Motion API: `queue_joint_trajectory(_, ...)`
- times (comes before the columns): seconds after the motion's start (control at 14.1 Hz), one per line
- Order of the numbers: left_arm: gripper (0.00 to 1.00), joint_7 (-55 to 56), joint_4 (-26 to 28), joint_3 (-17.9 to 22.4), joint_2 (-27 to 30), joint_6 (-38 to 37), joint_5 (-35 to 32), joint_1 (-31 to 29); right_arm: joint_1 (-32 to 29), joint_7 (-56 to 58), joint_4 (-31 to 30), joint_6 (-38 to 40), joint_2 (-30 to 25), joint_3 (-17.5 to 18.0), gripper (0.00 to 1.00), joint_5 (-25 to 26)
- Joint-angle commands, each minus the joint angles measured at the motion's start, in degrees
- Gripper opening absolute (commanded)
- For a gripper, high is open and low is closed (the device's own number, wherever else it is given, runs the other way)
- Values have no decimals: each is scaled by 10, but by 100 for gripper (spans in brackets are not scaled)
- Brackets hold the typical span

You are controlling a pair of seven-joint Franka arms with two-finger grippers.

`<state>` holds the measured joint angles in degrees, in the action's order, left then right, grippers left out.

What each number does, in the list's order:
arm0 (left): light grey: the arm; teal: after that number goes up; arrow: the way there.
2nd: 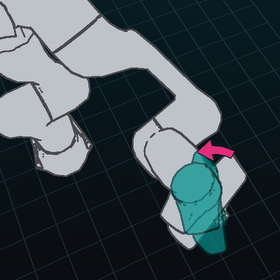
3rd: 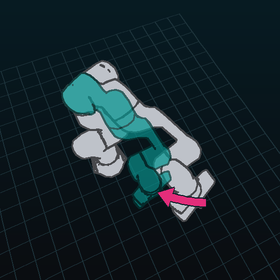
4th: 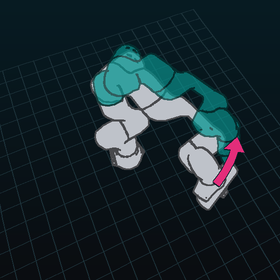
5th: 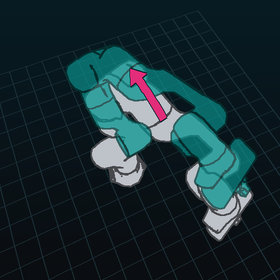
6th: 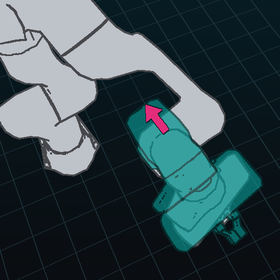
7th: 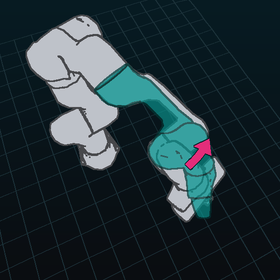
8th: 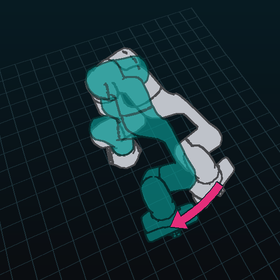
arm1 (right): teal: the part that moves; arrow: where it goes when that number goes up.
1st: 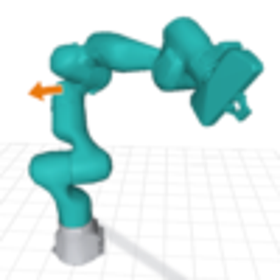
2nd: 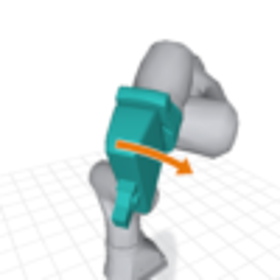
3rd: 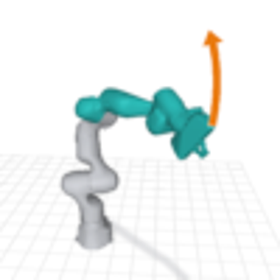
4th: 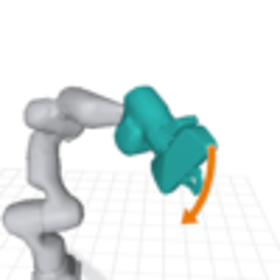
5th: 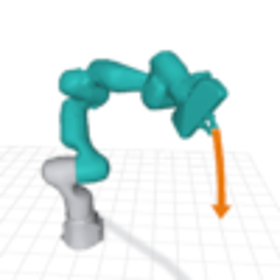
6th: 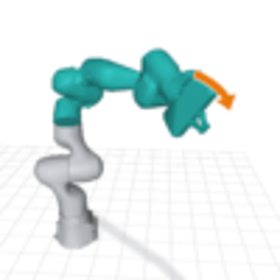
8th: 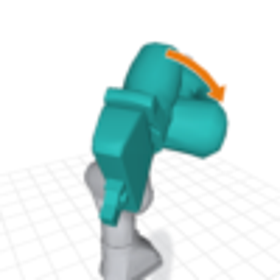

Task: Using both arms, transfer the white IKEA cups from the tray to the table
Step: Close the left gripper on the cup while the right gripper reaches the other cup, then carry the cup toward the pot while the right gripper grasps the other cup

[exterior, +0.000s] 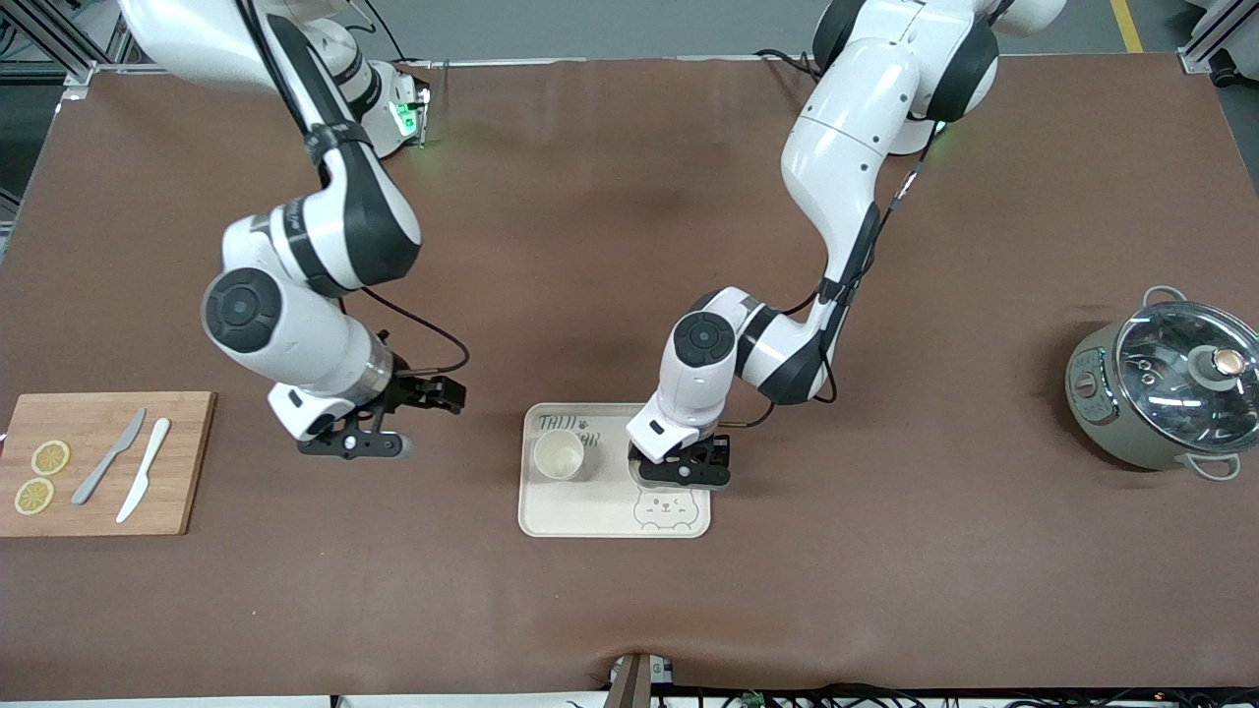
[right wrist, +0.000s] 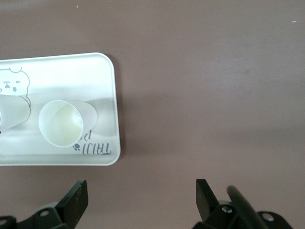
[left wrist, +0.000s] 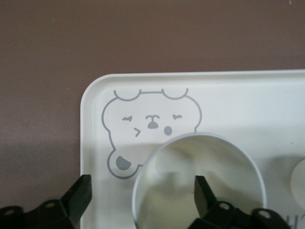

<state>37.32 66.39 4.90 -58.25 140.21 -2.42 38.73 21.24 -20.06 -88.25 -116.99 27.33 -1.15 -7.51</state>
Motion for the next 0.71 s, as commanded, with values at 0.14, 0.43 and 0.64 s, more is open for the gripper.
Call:
queue_joint_trajectory(0.14,0,38,3,9,9,2,-5,2,28,-37,64,-21,81,-3,100,-2)
queue_joint_trajectory(0.43,0,35,2,10,44,-37,-5,-3,48,-59,65,-67,111,-3,100,-2)
queue_joint_trajectory(0.64,0,14,5,8,111,-165,-6,-30,64,-74,67,-105,134,-3,100,-2)
